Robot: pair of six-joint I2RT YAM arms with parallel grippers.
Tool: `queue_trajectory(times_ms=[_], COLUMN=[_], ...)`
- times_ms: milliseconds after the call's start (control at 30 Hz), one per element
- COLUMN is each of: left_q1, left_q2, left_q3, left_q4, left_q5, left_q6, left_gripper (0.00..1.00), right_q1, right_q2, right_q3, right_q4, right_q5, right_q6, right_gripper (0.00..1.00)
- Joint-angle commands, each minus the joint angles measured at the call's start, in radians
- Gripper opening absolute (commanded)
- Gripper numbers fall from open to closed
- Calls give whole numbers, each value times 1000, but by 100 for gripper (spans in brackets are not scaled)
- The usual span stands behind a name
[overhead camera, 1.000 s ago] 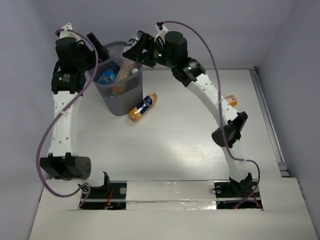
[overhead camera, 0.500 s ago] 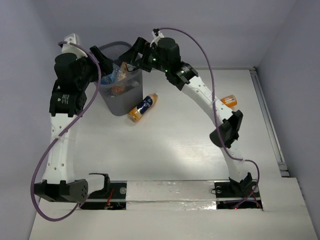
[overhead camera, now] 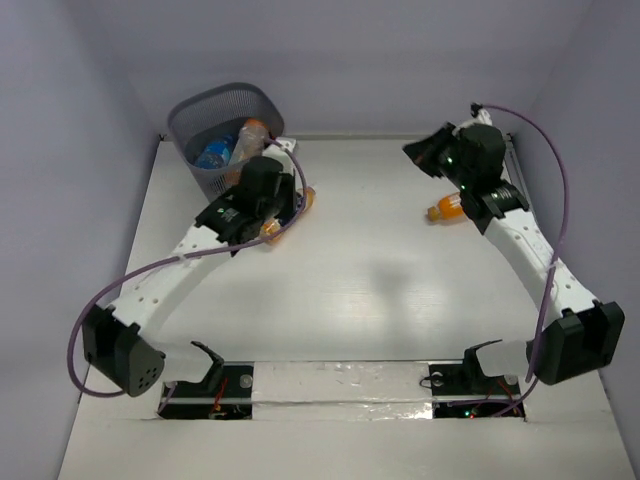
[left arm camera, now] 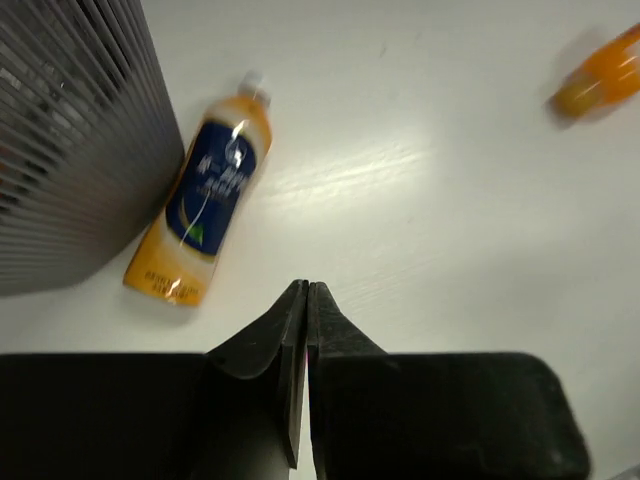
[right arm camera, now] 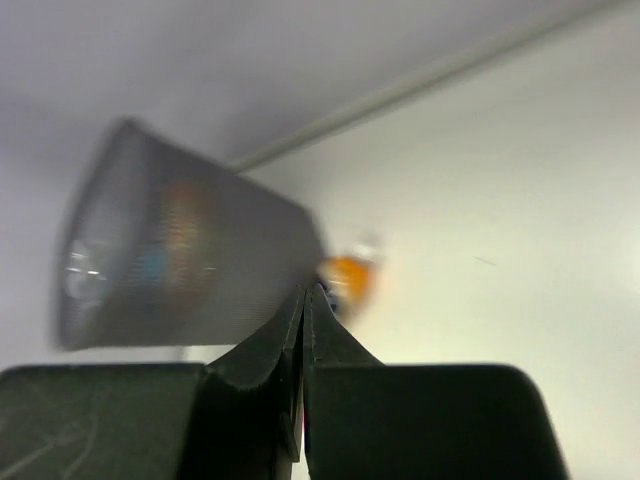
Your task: Put the plastic bottles in the bin
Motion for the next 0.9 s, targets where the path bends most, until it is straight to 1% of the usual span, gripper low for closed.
queue_trajectory(times_ms=[0,33,67,100,133,167,200,233,267,300,333,400,467,633,733,867], left_q1=[-31,-31,-31,-31,-31,-31,-31,-31,-40,-40,-40,-40,-40,-40,-40,-40], left_q2=[43,60,74,111,132,155,204,250,250,295,315,377,417,508,540,577], left_q3=[-84,-97,-114,-120,-125,-118,-112,-97,-92,-86,-82,-60,-39,-19,-3,32], left_q4=[64,81,93,105,130,136,142,145,153,159,176,188,200,249,265,276], left_q5=[-166,-186,-203,-230,-240,-246,-258,-273,-290,-319,-335,-372,-392,-422,-442,-458], left_q6=[54,56,57,62,68,74,83,88,88,102,108,125,152,218,238,267], left_gripper=[0,6,11,18,25,40,46,56,60,65,72,77,79,80,80,80], right_q1=[-96,-125,-179,-206,-237,-290,-314,-358,-359,-392,-406,-441,-461,-544,-566,-585], right_q2=[-98,-134,-143,-148,-149,-151,-154,-163,-168,-168,-168,-151,-137,-108,-87,-45], right_q3=[-195,-266,-295,-318,-338,-376,-393,-424,-435,-444,-450,-461,-469,-535,-544,-545], right_q4=[71,75,81,80,78,80,88,88,92,98,97,100,106,198,204,203], right_q5=[18,6,-3,-21,-37,-52,-61,-61,-66,-67,-72,-86,-103,-182,-193,-198], right_q6=[-21,-21,-22,-22,-19,-15,-7,1,1,4,4,2,8,50,41,34], right_gripper=[0,0,0,3,11,18,25,46,55,63,75,81,83,84,84,92])
